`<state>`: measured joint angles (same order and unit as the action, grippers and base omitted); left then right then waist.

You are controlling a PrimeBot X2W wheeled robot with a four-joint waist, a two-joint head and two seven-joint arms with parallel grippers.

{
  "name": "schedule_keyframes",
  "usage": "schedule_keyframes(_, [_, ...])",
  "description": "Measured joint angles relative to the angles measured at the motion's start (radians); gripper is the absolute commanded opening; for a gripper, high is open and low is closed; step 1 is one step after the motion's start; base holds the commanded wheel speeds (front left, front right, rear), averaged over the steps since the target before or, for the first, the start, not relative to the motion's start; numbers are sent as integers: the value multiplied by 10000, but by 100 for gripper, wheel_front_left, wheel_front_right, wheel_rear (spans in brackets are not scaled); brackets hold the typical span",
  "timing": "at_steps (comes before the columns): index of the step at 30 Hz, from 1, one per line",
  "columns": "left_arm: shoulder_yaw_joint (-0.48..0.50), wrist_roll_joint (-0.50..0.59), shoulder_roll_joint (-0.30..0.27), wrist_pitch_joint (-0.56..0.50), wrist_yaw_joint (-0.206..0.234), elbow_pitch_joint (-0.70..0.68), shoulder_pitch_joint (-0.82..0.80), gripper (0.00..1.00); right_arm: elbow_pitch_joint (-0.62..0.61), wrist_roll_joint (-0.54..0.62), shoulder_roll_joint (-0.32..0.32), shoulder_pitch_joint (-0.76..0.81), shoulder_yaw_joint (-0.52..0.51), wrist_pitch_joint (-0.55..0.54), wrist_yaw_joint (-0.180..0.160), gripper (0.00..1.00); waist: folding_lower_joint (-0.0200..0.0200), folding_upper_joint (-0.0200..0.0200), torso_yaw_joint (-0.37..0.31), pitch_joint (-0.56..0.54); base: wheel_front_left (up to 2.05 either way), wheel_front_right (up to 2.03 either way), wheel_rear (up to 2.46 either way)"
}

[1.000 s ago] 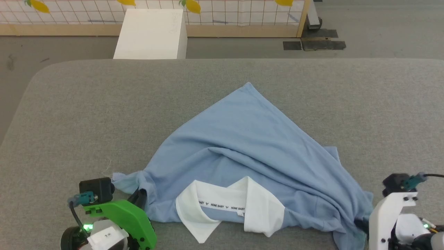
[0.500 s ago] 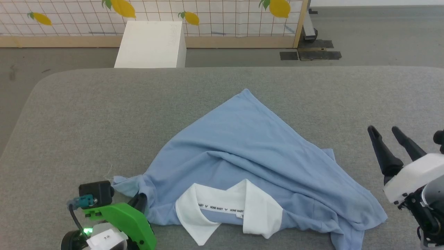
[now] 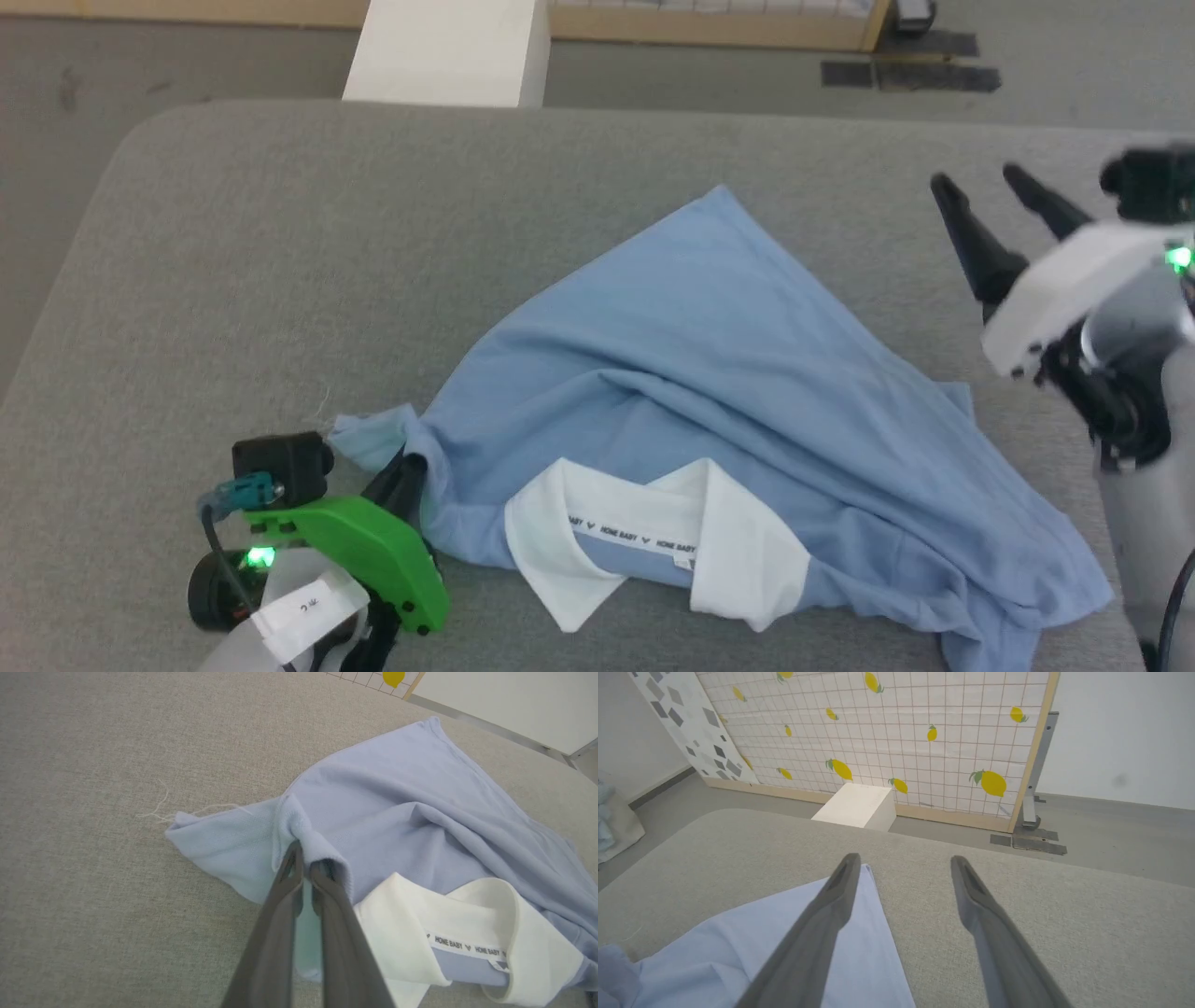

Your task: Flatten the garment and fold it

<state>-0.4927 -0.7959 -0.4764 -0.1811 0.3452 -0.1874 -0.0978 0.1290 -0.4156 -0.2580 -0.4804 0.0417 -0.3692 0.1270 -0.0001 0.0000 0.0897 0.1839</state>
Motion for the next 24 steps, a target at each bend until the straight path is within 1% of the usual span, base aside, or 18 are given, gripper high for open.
schedule_keyframes(3, [-113,104,176,86,-100,-54,-317,0,594,173,-107,-1215,389,-650,-4,100,1,0,318,457,0,0,0])
schedule_keyframes(7, [-224,161,412,245,-194,-88,-617,0,1348,652,-345,-2599,1154,-1653,-2,100,1,0,770,1029,0,0,0])
schedule_keyframes(10, [-265,219,529,349,-217,-107,-756,0,1962,1058,-596,-3547,1860,-2679,0,100,2,0,1161,1458,0,0,0])
schedule_keyframes(12, [-274,221,617,458,-268,-113,-803,0,2383,1269,-821,-4109,2479,-3561,2,100,1,0,1455,1746,0,0,0])
schedule_keyframes(15, [-265,226,673,591,-272,-140,-834,0,2855,1513,-1055,-4708,3313,-4836,4,100,2,0,1829,2143,0,0,0])
schedule_keyframes(18, [-261,232,708,683,-274,-153,-842,0,3166,1528,-1131,-5149,3845,-5866,2,100,3,0,2145,2526,0,0,0])
schedule_keyframes(20, [-265,232,740,736,-276,-159,-849,0,3264,1572,-1160,-5426,4209,-6424,4,100,2,0,2327,2794,0,0,0])
schedule_keyframes(24, [-276,232,811,825,-291,-148,-875,0,3375,1651,-1235,-5817,4696,-7020,2,100,2,0,2573,3243,0,0,0])
